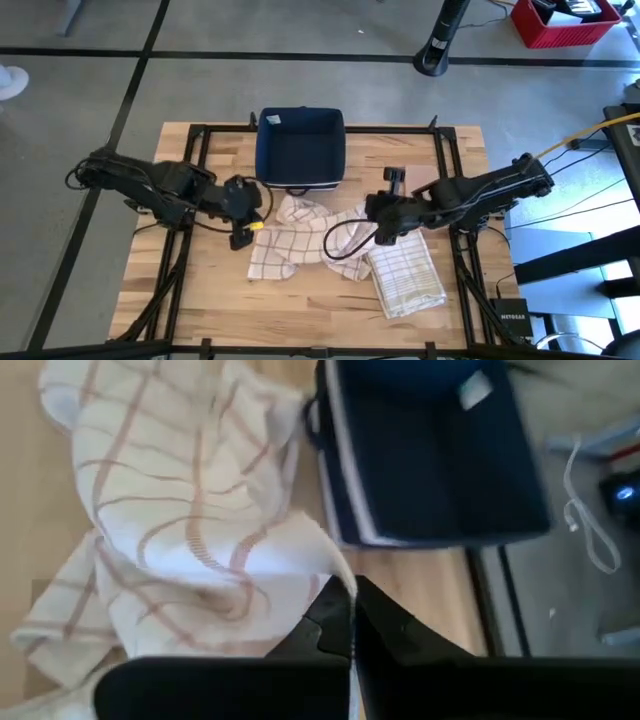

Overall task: Fold towel
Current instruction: Fold the white with brown pattern towel on the table

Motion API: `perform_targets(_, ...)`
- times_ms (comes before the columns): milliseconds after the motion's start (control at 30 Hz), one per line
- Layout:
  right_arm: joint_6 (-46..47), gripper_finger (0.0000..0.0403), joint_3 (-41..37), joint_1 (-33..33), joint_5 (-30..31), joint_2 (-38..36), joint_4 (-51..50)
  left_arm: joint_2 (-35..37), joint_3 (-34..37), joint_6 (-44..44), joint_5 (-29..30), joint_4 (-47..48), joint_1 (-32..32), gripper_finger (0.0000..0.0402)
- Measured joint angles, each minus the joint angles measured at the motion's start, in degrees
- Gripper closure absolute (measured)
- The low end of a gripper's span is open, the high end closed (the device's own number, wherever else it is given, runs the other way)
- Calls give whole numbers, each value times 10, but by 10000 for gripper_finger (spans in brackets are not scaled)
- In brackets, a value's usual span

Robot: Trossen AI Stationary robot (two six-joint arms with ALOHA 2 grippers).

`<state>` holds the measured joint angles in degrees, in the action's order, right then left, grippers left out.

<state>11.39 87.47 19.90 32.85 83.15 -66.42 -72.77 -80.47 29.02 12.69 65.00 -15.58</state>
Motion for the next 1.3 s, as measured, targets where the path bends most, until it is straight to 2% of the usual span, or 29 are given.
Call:
perform_targets(167,44,401,-57,0,-20,3,2,0,84,54,-35,-29,-2,374)
perform_targets(300,75,401,-104,9,-37,2,14,0,170,117,-80,-76,-17,318)
perform_targets(433,83,400,-154,15,-57,2,71,-1,254,211,-89,-137,-37,265)
perform_targets(567,89,399,-195,20,-66,3,129,-2,342,313,-92,-256,-69,236)
perform_targets(733,89,399,-225,19,-70,3,160,-9,438,439,-108,-433,-119,230)
perform_targets(833,88,398,-228,18,-70,3,161,-32,464,507,-108,-479,-147,235)
perform_targets(1033,72,398,-228,18,-66,3,190,-95,466,574,-122,-490,-178,246)
perform_targets(1300,65,398,-228,19,-70,3,198,-122,467,541,-88,-566,-187,247)
